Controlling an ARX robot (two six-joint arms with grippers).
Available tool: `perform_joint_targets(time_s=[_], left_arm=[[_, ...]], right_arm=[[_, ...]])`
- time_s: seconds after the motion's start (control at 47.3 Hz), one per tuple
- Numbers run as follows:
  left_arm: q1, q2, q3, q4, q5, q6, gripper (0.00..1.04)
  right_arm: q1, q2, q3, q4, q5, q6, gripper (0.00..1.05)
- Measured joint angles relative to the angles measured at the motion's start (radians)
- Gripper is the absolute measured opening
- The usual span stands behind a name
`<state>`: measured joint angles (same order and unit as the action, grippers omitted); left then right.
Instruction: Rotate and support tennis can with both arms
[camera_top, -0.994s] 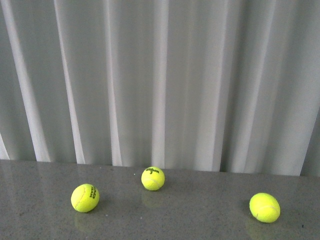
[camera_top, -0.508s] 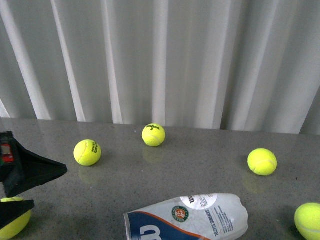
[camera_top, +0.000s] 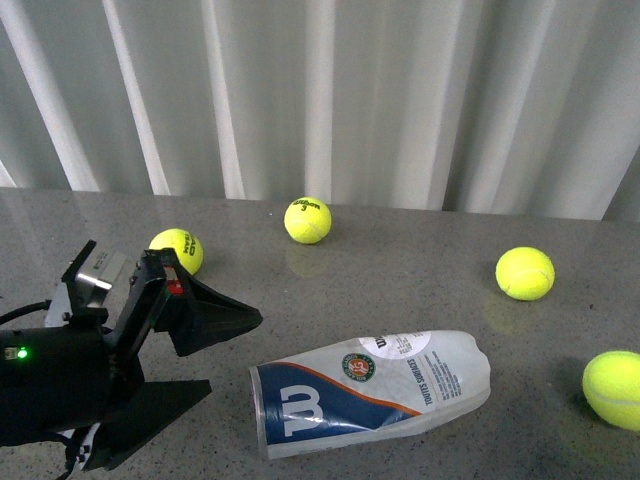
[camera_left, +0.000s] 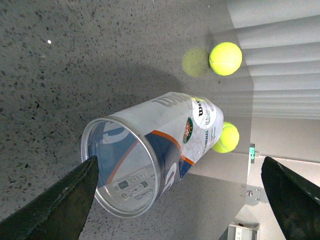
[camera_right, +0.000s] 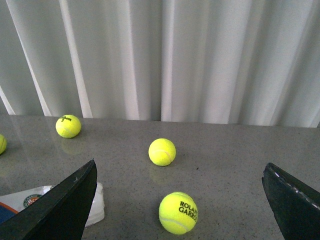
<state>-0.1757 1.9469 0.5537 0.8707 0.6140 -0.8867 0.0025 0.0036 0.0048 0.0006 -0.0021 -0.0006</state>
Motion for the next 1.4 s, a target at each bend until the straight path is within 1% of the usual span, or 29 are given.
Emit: perform_joint_targets(time_s=[0.338,0.635,0.698,0.74,0.761,0.931,0.952,0.994,1.015,1.248,1.333,1.396], left_arm=[[-0.106,0.087,0.056,0.037,-0.012,-0.069,0.98],[-0.156,0.144,0.12,0.05,-0.048,-0.093,0.98],[-0.159,0.156,0.128,0.058,-0.056,-0.102,0.91],[-0.159,0.165,0.131,0.065,-0.057,-0.114,0.84],[-0.159,0.167,0.132,0.068,-0.057,-0.117,0.82],[-0.158,0.179,0.135,0.075,-0.064,-0.15,0.57],[-0.158,0.179,0.134,0.077,-0.064,-0.153,0.55],[-0.157,0.179,0.132,0.085,-0.062,-0.161,0.48],[-0.156,0.179,0.13,0.088,-0.061,-0.164,0.46],[-0.149,0.167,0.101,0.108,-0.061,-0.194,0.13],[-0.146,0.146,0.095,0.115,-0.051,-0.212,0.03],[-0.145,0.118,0.094,0.103,-0.053,-0.212,0.04]], right_arm=[[0.0,0.0,0.0,0.0,0.0,0.0,0.98],[0.0,0.0,0.0,0.0,0.0,0.0,0.98],[0.0,0.0,0.0,0.0,0.0,0.0,0.98],[0.0,0.0,0.0,0.0,0.0,0.0,0.98],[0.0,0.0,0.0,0.0,0.0,0.0,0.98],[0.0,0.0,0.0,0.0,0.0,0.0,0.98],[0.0,0.0,0.0,0.0,0.0,0.0,0.98],[0.0,0.0,0.0,0.0,0.0,0.0,0.98],[0.0,0.0,0.0,0.0,0.0,0.0,0.98],[0.0,0.0,0.0,0.0,0.0,0.0,0.98],[0.0,0.0,0.0,0.0,0.0,0.0,0.98],[0.0,0.0,0.0,0.0,0.0,0.0,0.98]])
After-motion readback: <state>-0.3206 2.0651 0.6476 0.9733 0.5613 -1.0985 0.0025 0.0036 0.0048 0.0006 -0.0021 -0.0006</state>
